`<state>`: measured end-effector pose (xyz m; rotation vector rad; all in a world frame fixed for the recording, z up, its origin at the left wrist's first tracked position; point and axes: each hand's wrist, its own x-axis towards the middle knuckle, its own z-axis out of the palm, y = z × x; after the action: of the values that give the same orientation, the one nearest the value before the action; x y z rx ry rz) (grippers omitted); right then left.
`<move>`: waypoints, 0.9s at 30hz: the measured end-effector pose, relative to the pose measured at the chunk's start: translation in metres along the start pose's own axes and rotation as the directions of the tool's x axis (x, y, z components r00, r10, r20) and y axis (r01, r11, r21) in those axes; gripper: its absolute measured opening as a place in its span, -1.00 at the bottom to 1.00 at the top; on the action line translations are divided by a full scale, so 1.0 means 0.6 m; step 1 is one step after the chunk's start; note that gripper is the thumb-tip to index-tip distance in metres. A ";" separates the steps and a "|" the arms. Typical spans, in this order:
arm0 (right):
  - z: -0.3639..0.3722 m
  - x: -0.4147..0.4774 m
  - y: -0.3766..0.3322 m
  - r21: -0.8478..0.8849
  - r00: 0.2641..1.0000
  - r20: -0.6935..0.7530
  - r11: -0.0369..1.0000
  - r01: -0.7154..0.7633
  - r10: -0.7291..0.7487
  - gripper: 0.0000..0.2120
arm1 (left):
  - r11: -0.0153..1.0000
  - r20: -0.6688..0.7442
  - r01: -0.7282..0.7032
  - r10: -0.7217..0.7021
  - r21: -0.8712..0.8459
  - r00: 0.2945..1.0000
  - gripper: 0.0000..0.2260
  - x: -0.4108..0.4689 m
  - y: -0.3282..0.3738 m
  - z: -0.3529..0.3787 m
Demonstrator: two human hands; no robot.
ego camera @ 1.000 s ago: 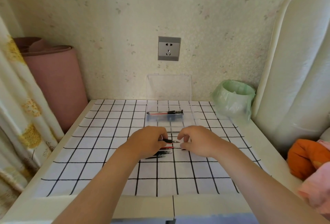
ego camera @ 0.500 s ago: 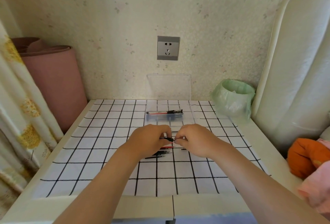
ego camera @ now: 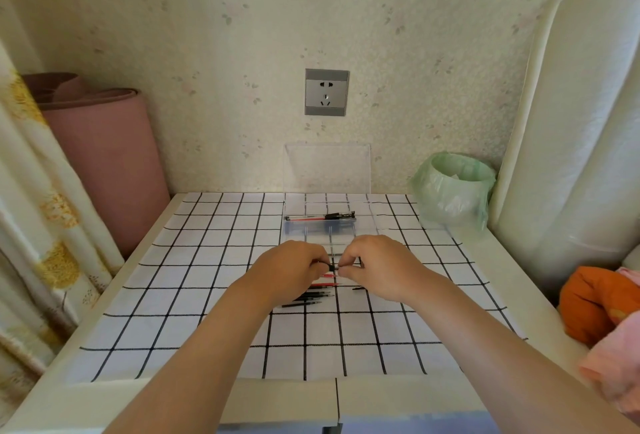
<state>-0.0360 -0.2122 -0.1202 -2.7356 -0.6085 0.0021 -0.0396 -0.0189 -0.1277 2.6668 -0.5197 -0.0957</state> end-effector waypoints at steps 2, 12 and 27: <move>-0.001 0.000 -0.001 -0.008 0.999 -0.042 1.000 -0.009 0.008 -0.83 | 1.000 0.002 -0.003 0.003 -0.016 1.000 -0.82 0.001 0.001 0.002; 0.003 0.004 -0.002 0.016 1.000 -0.018 1.000 -0.008 0.008 -0.85 | 0.997 -0.025 0.004 -0.002 0.078 1.000 -0.77 0.000 0.006 0.003; 0.000 0.007 0.000 0.031 0.997 -0.077 1.000 0.005 -0.003 -0.89 | 0.996 -0.067 -0.025 0.031 0.090 0.997 -0.86 -0.005 0.010 -0.002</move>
<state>-0.0325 -0.2104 -0.1197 -2.6909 -0.5874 -0.0942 -0.0443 -0.0224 -0.1239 2.7377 -0.5513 0.0281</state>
